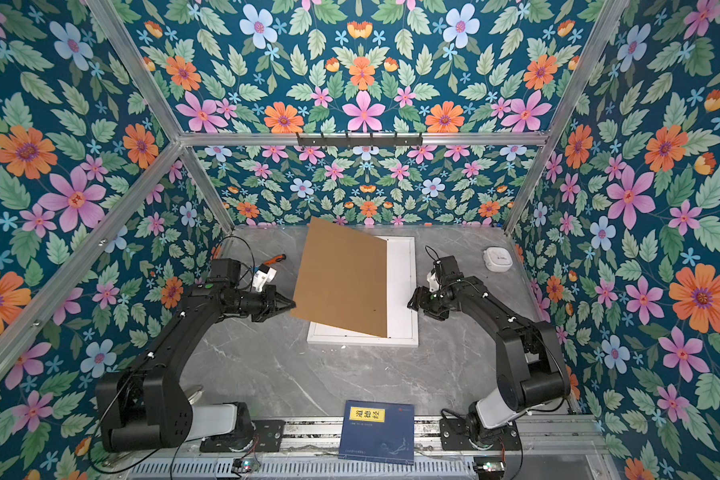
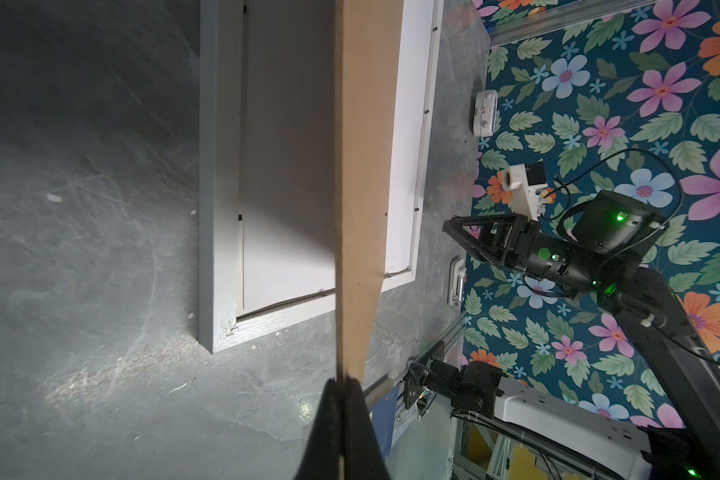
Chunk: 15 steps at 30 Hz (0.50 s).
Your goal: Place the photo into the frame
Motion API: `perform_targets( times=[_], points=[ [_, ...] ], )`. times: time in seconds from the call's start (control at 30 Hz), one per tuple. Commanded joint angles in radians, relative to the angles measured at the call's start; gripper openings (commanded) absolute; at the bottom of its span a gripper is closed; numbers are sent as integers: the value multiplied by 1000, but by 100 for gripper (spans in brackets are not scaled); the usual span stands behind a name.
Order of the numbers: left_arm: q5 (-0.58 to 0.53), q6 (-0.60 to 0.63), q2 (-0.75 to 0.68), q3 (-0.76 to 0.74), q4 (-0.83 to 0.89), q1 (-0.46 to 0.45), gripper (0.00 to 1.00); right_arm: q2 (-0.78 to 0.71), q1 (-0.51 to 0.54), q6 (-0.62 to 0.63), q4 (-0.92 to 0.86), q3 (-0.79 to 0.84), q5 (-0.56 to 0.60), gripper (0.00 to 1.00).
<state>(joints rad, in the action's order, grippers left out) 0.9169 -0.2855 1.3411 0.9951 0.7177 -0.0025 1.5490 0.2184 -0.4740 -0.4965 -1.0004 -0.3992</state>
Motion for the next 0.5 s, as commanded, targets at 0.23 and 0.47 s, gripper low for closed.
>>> perform_targets(
  times=[0.23,0.47],
  points=[
    [-17,1,18,15,40,-1,0,74,-1,-11,182,-12,-381,72],
    [-190,-29,7,-26,31,0,0,145,0,-38,222,0,-421,73]
  ],
)
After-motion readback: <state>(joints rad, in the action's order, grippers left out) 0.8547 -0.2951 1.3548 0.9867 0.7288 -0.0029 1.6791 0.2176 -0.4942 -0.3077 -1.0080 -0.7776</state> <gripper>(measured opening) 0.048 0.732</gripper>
